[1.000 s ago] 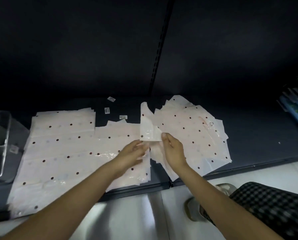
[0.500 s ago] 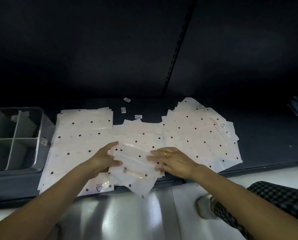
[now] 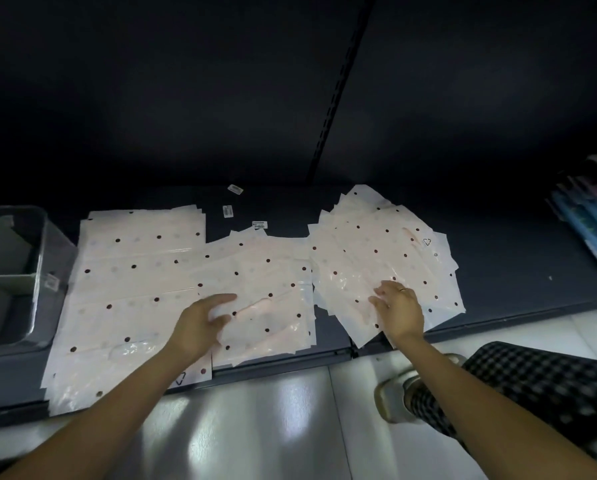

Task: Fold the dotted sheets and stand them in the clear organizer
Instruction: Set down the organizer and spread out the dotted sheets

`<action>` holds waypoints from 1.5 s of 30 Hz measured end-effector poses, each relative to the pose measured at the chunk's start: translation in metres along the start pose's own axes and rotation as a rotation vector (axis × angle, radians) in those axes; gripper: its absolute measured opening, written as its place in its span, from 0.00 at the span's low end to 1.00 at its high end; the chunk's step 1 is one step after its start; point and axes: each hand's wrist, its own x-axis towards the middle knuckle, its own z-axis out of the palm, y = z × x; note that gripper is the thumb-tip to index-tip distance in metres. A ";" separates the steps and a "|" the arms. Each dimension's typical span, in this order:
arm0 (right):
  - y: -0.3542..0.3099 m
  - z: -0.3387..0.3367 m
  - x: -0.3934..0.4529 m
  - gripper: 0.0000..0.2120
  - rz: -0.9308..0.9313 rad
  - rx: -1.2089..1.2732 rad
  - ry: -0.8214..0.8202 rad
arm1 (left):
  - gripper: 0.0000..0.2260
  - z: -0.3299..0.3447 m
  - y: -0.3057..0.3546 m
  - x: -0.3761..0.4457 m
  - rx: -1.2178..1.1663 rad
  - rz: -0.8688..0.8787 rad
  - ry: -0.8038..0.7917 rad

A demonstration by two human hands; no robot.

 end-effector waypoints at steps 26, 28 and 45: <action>-0.153 -0.017 -0.046 0.07 -0.112 0.873 -0.406 | 0.20 -0.014 0.060 -0.018 -0.509 -0.026 0.163; -0.117 -0.015 -0.032 0.11 -0.117 0.617 -0.240 | 0.25 -0.037 0.044 -0.007 -0.437 -0.088 0.206; -0.026 -0.025 0.001 0.20 -0.092 0.358 0.018 | 0.25 -0.114 -0.049 0.017 0.896 0.023 0.025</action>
